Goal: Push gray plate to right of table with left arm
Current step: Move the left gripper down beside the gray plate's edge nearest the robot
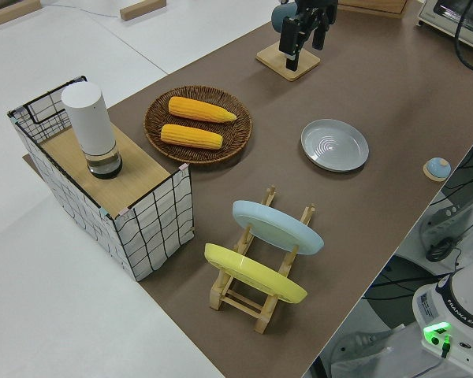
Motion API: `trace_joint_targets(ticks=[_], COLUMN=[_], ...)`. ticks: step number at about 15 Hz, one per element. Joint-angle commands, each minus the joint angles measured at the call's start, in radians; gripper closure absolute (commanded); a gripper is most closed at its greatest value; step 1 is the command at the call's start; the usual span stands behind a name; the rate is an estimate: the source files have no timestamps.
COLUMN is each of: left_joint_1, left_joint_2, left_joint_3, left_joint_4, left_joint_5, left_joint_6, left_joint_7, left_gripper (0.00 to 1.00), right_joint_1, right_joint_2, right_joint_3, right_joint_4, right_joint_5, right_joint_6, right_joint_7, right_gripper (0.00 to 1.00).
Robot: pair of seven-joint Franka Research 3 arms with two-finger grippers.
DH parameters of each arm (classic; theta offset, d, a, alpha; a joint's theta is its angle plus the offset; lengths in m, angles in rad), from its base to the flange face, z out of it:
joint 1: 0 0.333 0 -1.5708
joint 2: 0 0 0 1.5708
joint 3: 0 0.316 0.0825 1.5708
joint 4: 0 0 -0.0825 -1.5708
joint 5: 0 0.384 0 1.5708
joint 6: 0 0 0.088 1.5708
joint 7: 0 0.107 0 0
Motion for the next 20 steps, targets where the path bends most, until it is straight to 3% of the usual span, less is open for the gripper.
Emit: trace_joint_targets(ticks=[1,5,8,15,20], left_joint_1=[-0.001,-0.005,-0.012,-0.012,-0.024], left_joint_2=[-0.138,-0.304,-0.342,-0.339,-0.257], left_joint_3=[0.000,0.003,0.001,0.001,-0.011], left_joint_4=[-0.203,-0.493,-0.614,-0.861,-0.929], left_joint_5=[-0.025,-0.036,-0.038,-0.077,-0.079], left_joint_6=[0.076,0.266,0.368,0.676,0.820], left_joint_7=[-0.015,-0.003,-0.001,0.016,0.014], left_gripper=[0.01,0.01,0.01,0.01,0.02], right_joint_1=[-0.011,-0.011,-0.011,-0.011,-0.011], right_joint_2=[-0.008,-0.008,-0.008,-0.008,-0.008], right_joint_3=[0.006,0.004,0.004,0.006,0.006], right_joint_4=[0.001,0.001,-0.001,0.001,0.001], right_joint_5=[0.008,0.008,0.008,0.010,0.008], right_joint_6=[-0.012,-0.012,-0.012,-0.012,-0.012], right_joint_7=[-0.003,-0.001,-0.003,-0.003,-0.003], right_gripper=[0.017,0.017,0.017,0.017,0.017])
